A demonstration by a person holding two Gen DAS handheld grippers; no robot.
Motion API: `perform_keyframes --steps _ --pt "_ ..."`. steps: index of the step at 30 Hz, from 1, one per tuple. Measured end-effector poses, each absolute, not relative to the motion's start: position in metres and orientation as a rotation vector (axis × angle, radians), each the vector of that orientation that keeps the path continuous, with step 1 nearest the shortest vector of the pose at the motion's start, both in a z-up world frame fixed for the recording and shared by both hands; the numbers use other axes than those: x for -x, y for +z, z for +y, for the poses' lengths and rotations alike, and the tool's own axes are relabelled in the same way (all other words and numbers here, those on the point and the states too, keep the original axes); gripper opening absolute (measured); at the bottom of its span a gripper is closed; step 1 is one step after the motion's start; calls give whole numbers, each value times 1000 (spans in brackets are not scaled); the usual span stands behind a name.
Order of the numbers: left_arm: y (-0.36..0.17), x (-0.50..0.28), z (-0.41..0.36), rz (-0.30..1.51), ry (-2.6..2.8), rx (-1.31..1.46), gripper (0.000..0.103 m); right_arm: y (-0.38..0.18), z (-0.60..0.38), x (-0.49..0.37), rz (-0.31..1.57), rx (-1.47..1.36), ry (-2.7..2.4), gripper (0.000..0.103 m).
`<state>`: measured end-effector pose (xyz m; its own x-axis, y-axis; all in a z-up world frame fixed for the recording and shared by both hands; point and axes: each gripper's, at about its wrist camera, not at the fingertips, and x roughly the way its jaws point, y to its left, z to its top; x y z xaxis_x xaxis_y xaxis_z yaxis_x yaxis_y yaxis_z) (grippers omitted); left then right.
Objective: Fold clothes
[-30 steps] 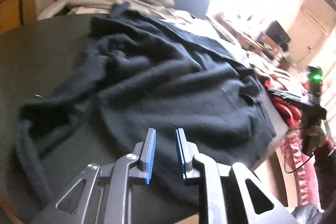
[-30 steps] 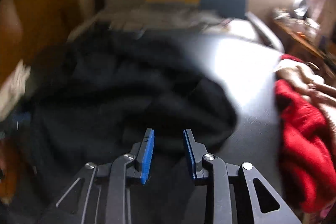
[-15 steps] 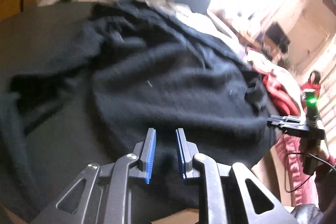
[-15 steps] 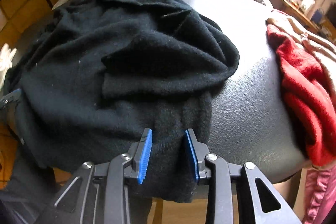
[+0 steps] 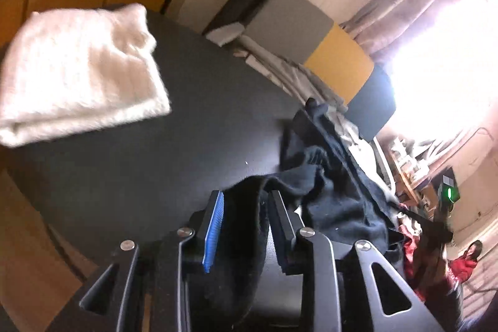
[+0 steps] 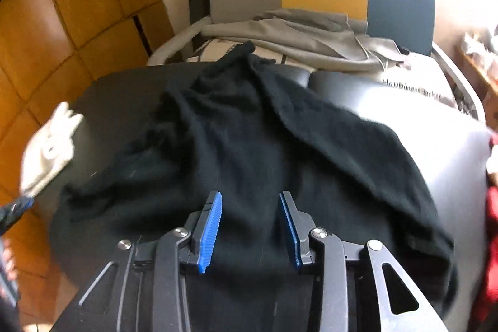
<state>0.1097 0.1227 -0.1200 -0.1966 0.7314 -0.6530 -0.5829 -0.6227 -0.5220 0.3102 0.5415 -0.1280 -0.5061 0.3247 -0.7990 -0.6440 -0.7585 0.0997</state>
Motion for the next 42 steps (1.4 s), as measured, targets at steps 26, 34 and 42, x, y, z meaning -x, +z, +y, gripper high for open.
perform_keyframes --steps 26,34,42 --pt "-136 -97 247 128 1911 1061 29 -176 694 -395 589 1010 1734 61" --pt "-123 -50 185 389 2087 884 29 -111 625 -345 430 824 1940 61" --pt "-141 -22 133 463 2210 784 29 -87 537 -280 387 821 2130 65"
